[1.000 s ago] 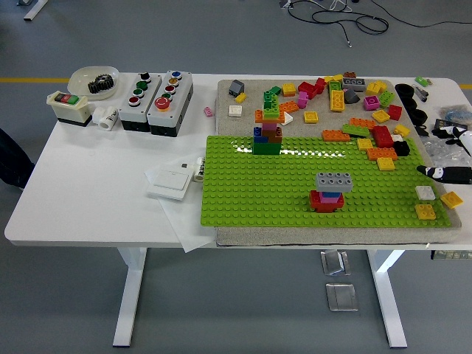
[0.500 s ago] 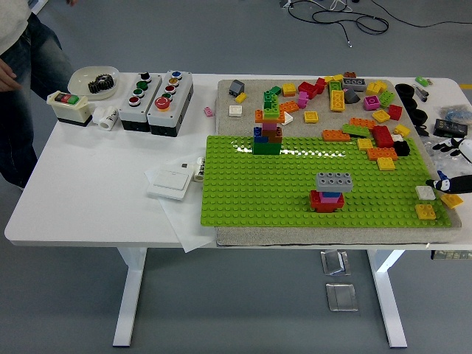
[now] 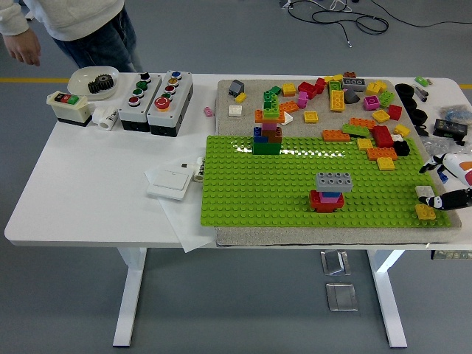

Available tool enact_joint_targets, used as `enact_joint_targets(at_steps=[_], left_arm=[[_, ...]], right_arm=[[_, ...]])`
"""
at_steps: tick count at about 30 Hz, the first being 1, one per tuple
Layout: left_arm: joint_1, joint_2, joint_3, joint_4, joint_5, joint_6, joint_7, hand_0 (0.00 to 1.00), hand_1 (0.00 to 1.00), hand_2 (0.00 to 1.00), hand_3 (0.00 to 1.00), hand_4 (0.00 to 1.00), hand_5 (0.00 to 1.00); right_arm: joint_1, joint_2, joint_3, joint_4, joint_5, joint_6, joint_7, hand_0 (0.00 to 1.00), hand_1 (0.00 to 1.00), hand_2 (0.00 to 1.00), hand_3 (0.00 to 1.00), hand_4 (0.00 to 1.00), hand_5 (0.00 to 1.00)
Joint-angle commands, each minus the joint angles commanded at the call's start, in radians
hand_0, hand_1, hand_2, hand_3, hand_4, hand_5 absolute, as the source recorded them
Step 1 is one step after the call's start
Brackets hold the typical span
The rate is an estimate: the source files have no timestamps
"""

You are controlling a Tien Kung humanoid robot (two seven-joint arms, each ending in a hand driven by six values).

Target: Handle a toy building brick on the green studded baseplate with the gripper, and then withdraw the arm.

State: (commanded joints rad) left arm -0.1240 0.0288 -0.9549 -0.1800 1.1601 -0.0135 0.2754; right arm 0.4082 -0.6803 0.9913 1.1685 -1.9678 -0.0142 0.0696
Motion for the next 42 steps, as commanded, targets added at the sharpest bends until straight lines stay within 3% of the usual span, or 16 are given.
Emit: enact_joint_targets(at_steps=[11, 42], left_arm=[[0.001, 0.0, 0.001, 0.0, 0.001, -0.001, -0.001, 0.775, 0.723, 0.646, 0.562, 0.589, 0.613], [-0.007, -0.001, 0.006, 0.0, -0.008, 0.001, -0.002, 0.777, 0.723, 0.647, 0.562, 0.588, 0.613]], right_arm=[[-0.02, -0.012, -0.005, 0.047, -0.049, 0.04, 0.001, 0.627, 0.6, 0.588, 0.54, 0.816, 0.276], [-0.013, 0.001, -0.034, -0.005, -0.077, 0.06, -0.005, 0.647, 0.624, 0.609, 0.606, 0.835, 0.281]])
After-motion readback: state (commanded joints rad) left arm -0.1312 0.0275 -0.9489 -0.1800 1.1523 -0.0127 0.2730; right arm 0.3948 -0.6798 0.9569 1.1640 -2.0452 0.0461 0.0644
